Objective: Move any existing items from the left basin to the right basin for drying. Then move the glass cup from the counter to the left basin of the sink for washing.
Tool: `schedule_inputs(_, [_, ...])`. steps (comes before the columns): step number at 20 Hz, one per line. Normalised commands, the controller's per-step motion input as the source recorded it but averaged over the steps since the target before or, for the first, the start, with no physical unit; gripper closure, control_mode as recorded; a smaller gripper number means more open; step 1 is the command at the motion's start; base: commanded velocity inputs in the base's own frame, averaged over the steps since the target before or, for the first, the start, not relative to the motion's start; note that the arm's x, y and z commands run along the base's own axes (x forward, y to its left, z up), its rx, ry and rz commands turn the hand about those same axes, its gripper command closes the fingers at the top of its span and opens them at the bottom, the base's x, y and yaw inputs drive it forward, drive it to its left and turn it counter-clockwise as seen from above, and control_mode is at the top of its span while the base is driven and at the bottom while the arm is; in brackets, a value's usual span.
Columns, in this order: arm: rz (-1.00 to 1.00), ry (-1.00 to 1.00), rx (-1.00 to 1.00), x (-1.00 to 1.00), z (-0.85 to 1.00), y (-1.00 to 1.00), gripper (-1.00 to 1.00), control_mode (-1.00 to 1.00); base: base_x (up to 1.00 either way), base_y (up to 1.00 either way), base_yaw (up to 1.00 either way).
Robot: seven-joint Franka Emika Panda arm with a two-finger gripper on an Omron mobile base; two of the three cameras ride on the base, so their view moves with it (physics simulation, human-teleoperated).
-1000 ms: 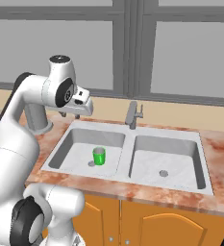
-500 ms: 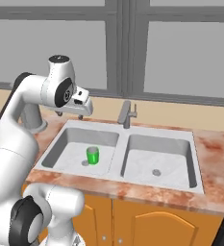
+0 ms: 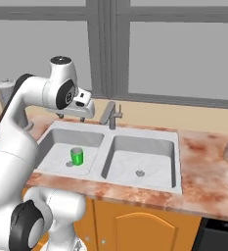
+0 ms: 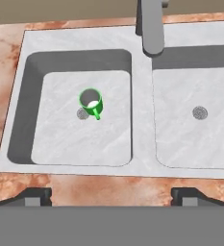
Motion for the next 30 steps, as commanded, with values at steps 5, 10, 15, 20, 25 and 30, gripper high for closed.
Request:
schedule_inputs(5, [0.0,0.0,0.0,0.0,0.0,0.0,-1.0,1.0,0.0,-0.41,0.0])
schedule_inputs(10, [0.0,0.0,0.0,0.0,0.0,0.0,-1.0,1.0,0.0,-0.42,0.0])
schedule_inputs(15, [0.0,0.0,0.0,0.0,0.0,0.0,-1.0,1.0,0.0,-0.48,0.0])
schedule_inputs(20, [0.0,0.0,0.0,0.0,0.0,0.0,-1.0,1.0,0.0,-0.43,0.0])
schedule_inputs(25, [0.0,0.0,0.0,0.0,0.0,0.0,-1.0,1.0,0.03,-0.34,0.0])
schedule_inputs(30, [0.0,0.0,0.0,0.0,0.0,0.0,-1.0,1.0,0.14,-0.28,0.0])
